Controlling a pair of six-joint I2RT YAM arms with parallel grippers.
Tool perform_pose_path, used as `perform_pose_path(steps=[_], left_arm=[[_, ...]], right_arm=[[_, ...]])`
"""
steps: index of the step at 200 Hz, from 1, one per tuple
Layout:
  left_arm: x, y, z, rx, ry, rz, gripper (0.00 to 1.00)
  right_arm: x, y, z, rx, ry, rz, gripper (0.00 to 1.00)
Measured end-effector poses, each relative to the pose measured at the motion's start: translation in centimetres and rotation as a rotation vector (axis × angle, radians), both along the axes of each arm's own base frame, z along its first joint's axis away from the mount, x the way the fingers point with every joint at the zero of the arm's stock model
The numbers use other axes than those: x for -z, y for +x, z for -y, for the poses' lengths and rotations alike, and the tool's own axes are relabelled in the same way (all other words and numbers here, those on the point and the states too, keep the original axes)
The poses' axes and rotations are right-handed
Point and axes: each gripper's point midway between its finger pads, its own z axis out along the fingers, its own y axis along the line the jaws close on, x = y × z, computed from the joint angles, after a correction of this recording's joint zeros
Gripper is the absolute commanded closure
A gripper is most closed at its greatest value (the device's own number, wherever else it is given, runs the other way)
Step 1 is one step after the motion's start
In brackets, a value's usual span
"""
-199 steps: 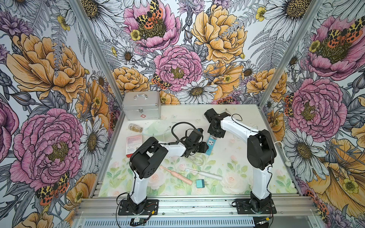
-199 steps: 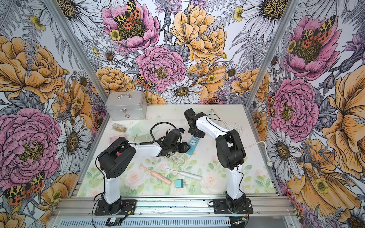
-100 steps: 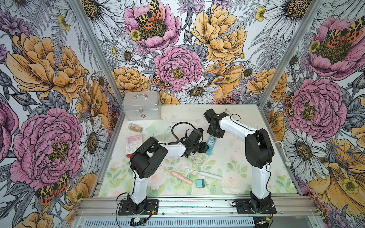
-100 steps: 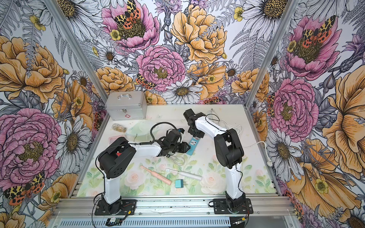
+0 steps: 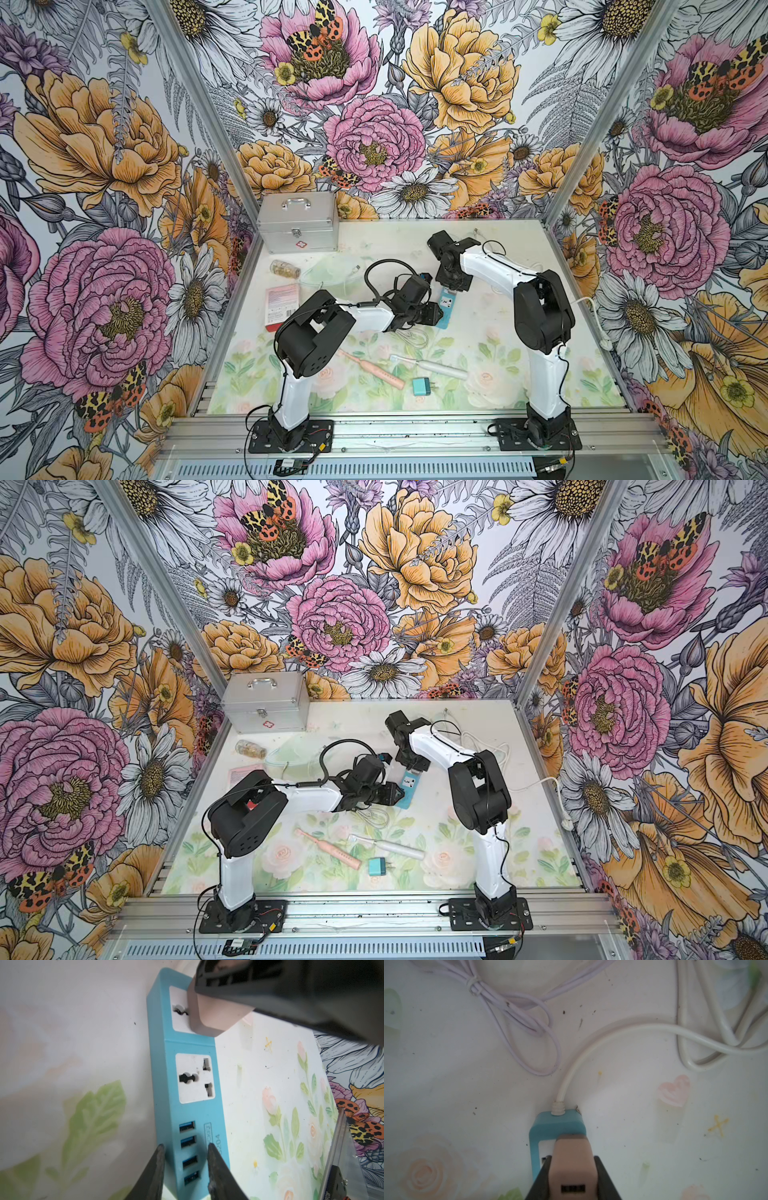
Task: Charge the electric toothbrush
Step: Insert the plug into the socket.
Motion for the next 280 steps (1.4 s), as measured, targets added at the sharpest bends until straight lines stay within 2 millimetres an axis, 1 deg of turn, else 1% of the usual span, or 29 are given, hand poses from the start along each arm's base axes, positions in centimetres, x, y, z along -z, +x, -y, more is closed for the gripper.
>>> perform_pose_path(steps=[29,51,75,96,113,126,142,157,179,209,224,237,258,267,280], left_arm=[[-0.3,0.4,-0.5,-0.019,-0.007,-0.005,0.55],[-1.6,0.9,-1.5,-0.040,-0.020,0.011,0.49],[-4.4,1.8,-2.2,-0.066,-0.046,0.064,0.42],[-7.5,2.4,-3.0,-0.093,-0.065,0.131,0.32],[-9.8,2.8,-3.8,-0.115,-0.070,0.190,0.27],[-11.0,3.1,-4.4,-0.133,-0.071,0.224,0.22],[-11.5,3.4,-5.4,-0.161,-0.053,0.241,0.15],[-11.3,3.7,-6.2,-0.182,-0.024,0.249,0.09],[-10.8,3.6,-7.2,-0.199,0.017,0.252,0.02],[-10.8,3.6,-8.1,-0.223,0.053,0.254,0.01],[-10.9,3.6,-8.5,-0.233,0.068,0.260,0.01],[-11.1,3.5,-8.9,-0.244,0.082,0.262,0.01],[-11.6,3.3,-9.9,-0.267,0.109,0.269,0.01],[-11.8,3.1,-10.6,-0.282,0.123,0.272,0.01],[-12.1,2.9,-11.9,-0.309,0.140,0.264,0.01]], right_arm=[[0.1,-0.1,-0.1,-0.013,-0.007,0.014,1.00],[0.3,-0.2,-0.2,-0.028,-0.024,0.023,1.00],[0.3,-0.2,-0.2,-0.031,-0.031,0.024,0.99],[0.4,-0.2,0.3,-0.023,-0.025,0.030,0.98],[0.5,-0.3,0.4,-0.022,0.006,0.041,0.97],[0.7,-0.3,0.3,-0.027,0.013,0.036,0.96],[0.9,-0.4,0.3,-0.029,0.010,0.033,0.94],[0.4,-0.2,0.3,-0.031,0.014,0.046,0.87],[0.1,-0.2,0.3,-0.035,0.018,0.050,0.73],[0.2,-0.4,0.5,-0.035,0.046,0.029,0.51],[0.2,-0.8,0.6,-0.038,0.046,0.012,0.35],[-0.3,-0.9,0.8,-0.044,0.050,0.016,0.30],[-2.6,-1.3,0.8,-0.057,0.075,0.057,0.25],[-4.1,-1.8,1.0,-0.065,0.089,0.086,0.21],[-6.6,-2.5,1.2,-0.089,0.110,0.133,0.20]])
